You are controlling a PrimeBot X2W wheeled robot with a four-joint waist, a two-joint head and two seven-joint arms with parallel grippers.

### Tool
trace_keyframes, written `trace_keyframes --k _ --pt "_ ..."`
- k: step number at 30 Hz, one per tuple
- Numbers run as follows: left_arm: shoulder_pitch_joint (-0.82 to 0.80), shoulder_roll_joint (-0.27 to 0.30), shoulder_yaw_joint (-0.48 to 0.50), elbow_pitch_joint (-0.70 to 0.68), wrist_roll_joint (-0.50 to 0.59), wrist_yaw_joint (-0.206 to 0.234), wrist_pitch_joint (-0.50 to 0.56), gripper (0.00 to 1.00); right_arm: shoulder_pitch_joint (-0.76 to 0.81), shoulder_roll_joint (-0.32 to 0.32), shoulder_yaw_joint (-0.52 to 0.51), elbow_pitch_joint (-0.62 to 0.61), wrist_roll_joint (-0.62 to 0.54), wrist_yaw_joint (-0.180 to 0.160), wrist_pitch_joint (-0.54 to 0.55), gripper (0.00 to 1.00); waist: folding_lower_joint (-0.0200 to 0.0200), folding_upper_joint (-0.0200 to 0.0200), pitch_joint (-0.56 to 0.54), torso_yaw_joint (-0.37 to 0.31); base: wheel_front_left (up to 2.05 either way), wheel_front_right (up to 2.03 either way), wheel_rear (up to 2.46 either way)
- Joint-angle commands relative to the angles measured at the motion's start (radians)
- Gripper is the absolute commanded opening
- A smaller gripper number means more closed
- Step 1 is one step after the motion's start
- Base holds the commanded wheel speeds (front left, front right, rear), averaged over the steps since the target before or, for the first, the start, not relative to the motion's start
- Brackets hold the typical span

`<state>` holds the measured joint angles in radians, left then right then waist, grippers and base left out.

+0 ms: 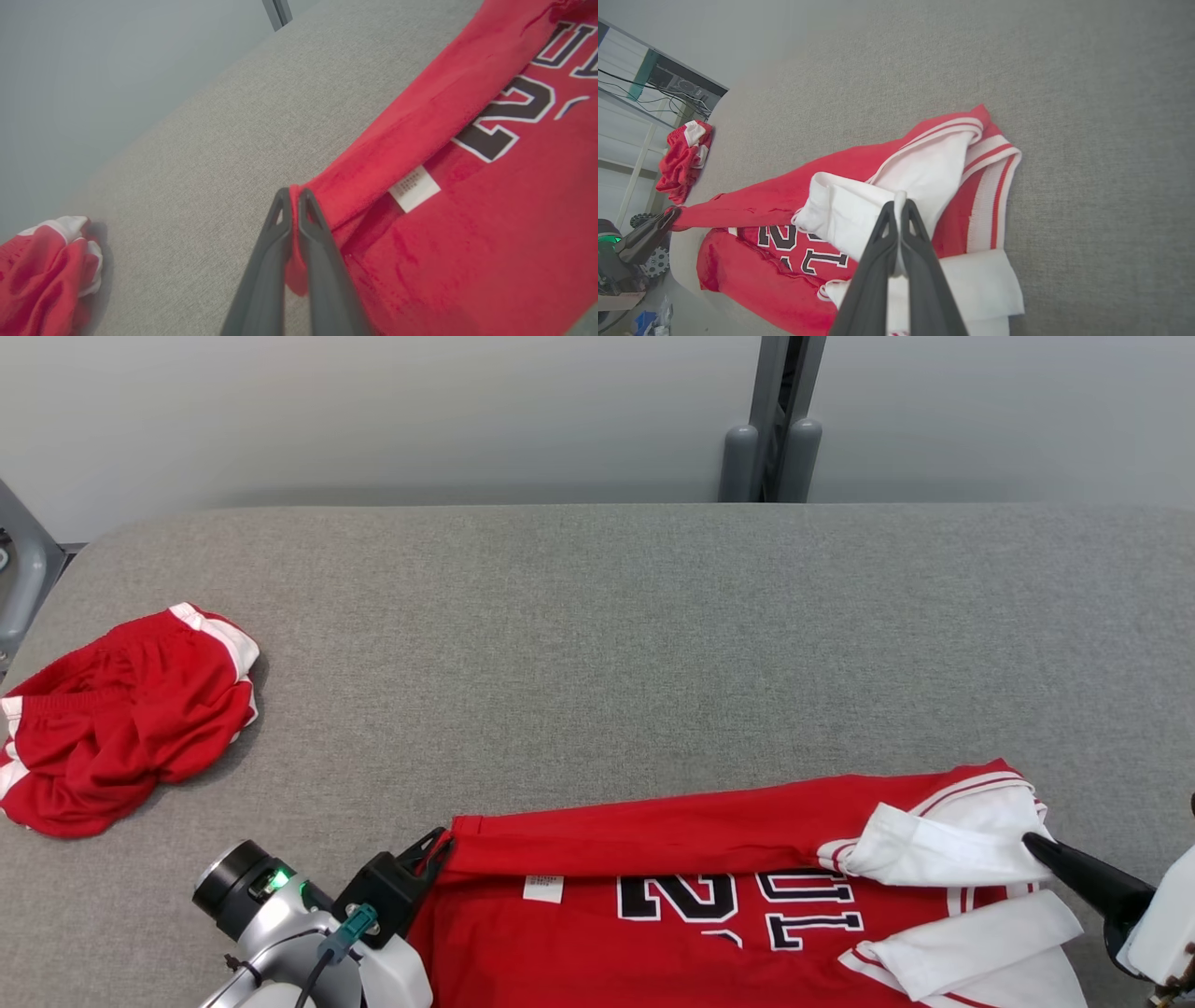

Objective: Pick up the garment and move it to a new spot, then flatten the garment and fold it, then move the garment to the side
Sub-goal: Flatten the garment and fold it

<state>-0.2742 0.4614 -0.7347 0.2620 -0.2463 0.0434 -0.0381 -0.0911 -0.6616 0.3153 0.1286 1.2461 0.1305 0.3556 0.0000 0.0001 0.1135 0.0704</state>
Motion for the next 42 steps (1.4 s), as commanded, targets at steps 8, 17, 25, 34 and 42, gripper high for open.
trace_keyframes --k 8,17,25,34,42 --pt "-0.003 0.028 -0.016 -0.036 0.010 -0.009 0.023 0.00 0.061 0.013 -0.093 -0.043 -0.023 0.000 0.157 0.00 0.0000 -0.0001 0.009 0.008 0.00 0.00 0.00" --pt "0.018 0.046 -0.035 -0.088 -0.012 -0.027 0.083 0.00 0.104 0.067 -0.196 -0.082 -0.079 0.000 0.274 0.00 0.0000 -0.0001 0.018 0.013 0.00 0.00 0.00" --pt "0.021 0.057 -0.046 -0.111 -0.009 -0.016 0.107 0.00 0.136 0.153 -0.285 -0.110 -0.155 0.000 0.405 0.00 0.0000 -0.0001 0.021 0.015 0.00 0.00 0.00" --pt "0.026 0.052 -0.025 -0.105 -0.025 0.029 0.105 1.00 0.113 0.286 -0.438 -0.139 -0.316 0.000 0.475 1.00 0.0000 -0.0001 0.019 0.013 0.00 0.00 0.00" --pt "0.018 0.023 0.059 -0.147 -0.056 0.126 0.017 1.00 0.058 0.356 -0.491 -0.215 -0.394 0.000 0.375 1.00 0.0000 -0.0001 0.008 0.013 0.00 0.00 0.00"
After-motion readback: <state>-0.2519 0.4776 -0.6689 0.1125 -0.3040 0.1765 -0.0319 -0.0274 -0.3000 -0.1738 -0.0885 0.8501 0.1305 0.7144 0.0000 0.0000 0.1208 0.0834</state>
